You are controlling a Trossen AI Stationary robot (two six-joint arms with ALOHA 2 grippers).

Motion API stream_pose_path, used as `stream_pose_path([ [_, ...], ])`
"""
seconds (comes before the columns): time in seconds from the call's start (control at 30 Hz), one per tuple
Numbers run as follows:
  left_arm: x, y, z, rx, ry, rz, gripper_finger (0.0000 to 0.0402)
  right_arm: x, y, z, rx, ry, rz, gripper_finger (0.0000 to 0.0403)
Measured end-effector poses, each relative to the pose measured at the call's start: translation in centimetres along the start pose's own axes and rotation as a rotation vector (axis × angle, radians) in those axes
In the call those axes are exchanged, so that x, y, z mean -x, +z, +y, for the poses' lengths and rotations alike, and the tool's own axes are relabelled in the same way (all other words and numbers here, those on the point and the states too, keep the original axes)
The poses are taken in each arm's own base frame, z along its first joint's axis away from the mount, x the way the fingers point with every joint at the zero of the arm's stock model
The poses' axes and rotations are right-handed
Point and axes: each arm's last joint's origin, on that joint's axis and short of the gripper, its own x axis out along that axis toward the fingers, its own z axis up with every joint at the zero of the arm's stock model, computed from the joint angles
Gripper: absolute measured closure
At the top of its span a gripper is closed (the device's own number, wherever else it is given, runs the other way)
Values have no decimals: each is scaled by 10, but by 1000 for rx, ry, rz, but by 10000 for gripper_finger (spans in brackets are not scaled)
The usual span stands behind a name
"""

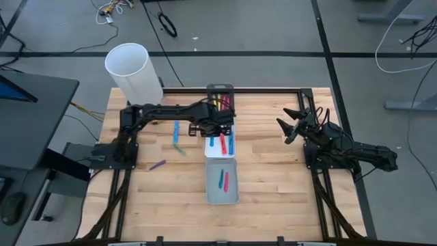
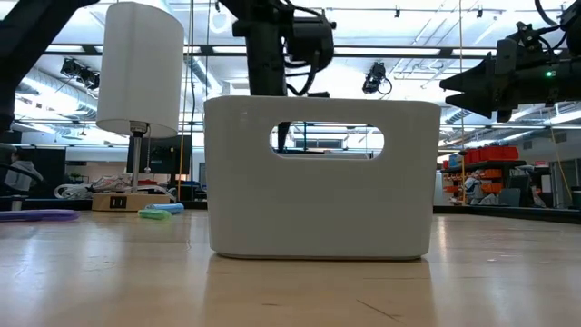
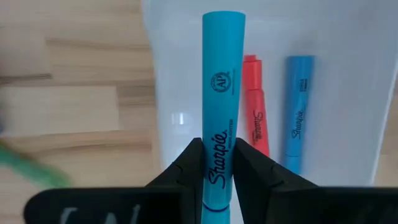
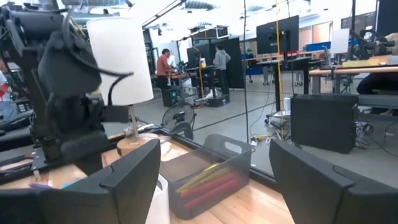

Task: Pick & Place Markers
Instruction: Put the blue highlighter pen into the white bin

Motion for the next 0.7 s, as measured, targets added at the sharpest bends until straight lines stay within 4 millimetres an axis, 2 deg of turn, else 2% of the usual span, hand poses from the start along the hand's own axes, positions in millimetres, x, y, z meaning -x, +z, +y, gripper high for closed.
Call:
stream_pose_path([
  [0.47, -54, -3, -11, -30, 47, 27, 336, 0, 0, 0, 0, -1, 1, 101],
  [0.7, -62, -2, -10, -32, 68, 38, 336, 0, 0, 0, 0, 0, 0, 101],
])
